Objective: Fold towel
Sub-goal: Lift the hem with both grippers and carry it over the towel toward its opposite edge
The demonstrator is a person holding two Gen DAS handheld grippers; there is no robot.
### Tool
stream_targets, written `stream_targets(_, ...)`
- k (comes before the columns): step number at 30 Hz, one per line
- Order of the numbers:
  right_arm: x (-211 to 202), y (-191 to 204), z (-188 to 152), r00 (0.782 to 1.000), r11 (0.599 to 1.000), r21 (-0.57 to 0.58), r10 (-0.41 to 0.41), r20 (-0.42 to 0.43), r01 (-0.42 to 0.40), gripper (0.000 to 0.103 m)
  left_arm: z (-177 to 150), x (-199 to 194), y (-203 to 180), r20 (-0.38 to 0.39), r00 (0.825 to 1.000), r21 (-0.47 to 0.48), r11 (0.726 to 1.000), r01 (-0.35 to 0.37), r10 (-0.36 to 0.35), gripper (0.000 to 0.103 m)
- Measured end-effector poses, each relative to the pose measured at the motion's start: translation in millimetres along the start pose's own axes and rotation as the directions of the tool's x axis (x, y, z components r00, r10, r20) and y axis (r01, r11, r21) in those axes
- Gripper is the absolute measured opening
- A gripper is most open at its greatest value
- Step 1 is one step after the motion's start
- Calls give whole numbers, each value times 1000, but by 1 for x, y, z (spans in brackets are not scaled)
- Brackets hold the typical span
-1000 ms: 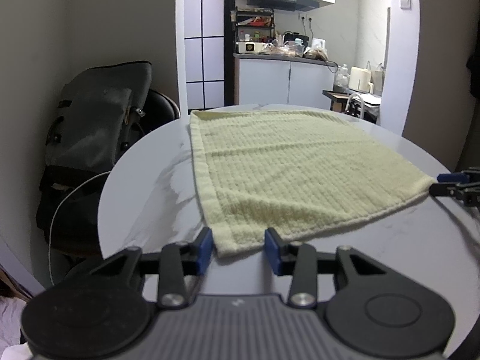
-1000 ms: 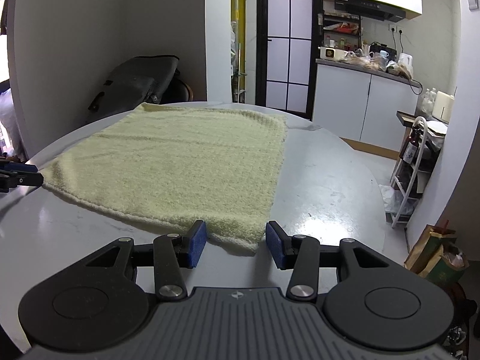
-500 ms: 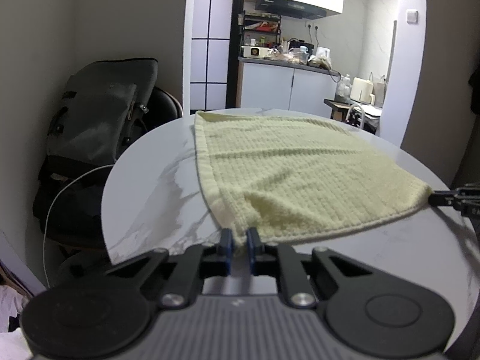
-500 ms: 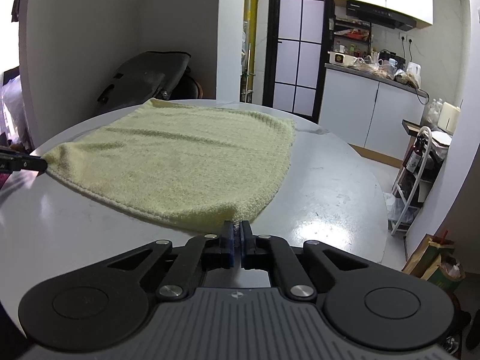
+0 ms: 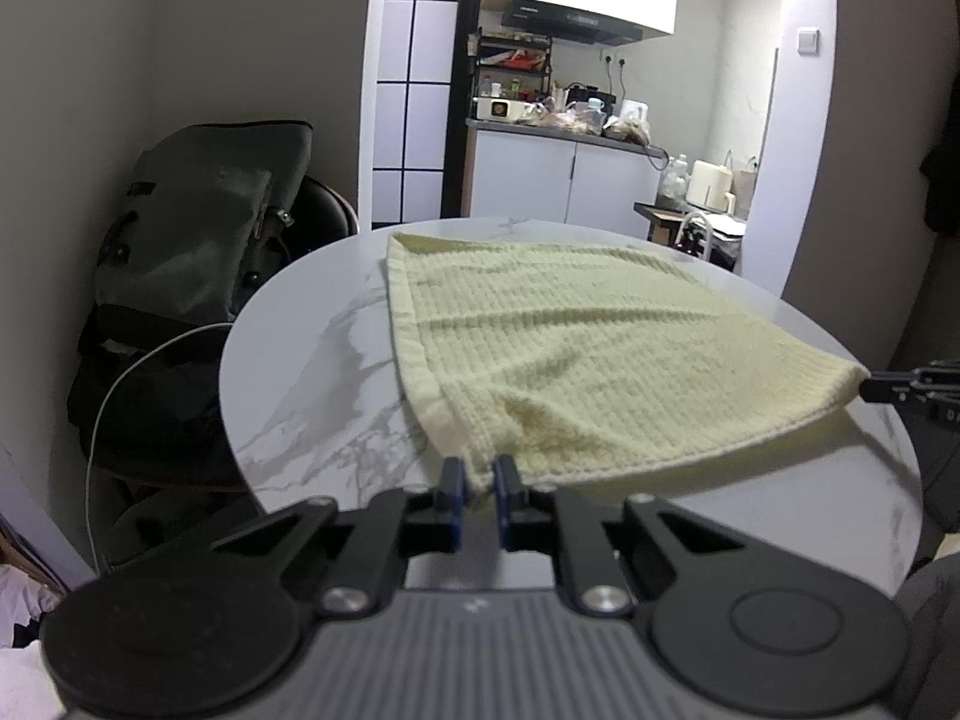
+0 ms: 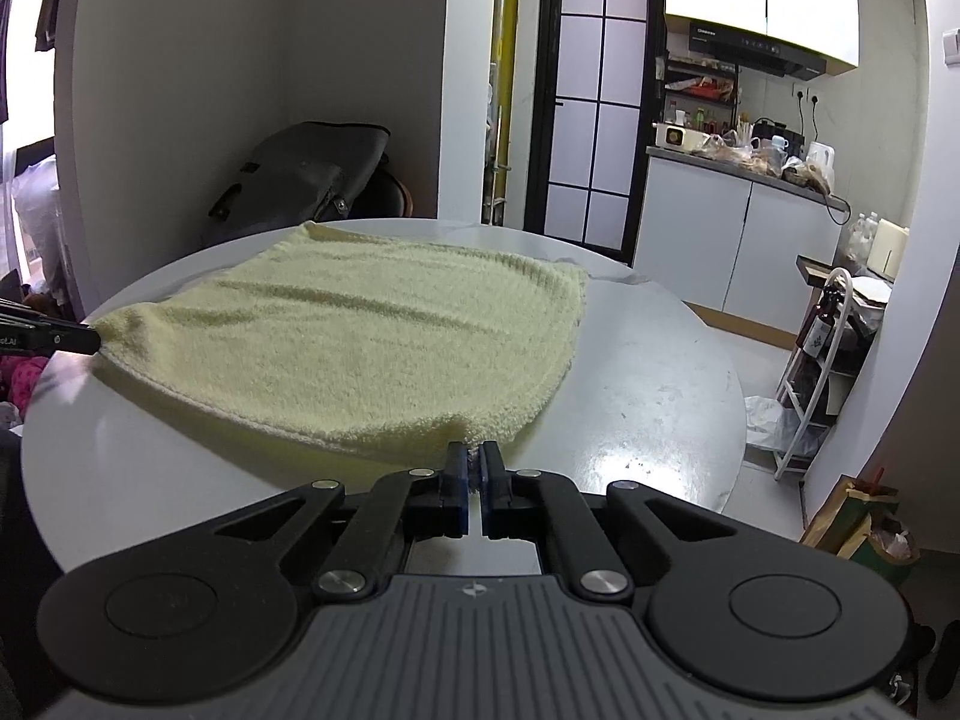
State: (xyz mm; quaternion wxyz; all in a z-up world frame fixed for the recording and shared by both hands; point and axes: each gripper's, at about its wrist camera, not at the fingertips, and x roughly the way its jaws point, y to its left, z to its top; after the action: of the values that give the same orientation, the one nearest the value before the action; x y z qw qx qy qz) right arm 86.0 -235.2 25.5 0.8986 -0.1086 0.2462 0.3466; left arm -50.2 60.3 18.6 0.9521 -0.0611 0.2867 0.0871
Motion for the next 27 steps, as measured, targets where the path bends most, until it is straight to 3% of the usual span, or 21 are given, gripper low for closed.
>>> stream_targets(9, -6, 1, 4, 999, 1000, -9, 28, 15, -28, 4, 9, -16, 8, 26, 1000, -15, 1000, -12, 13, 11)
stream_targets(27, -36, -13, 37, 993, 1000, -17, 7, 118, -5, 4, 45, -50, -8, 111, 994, 20, 1000, 0, -2, 11)
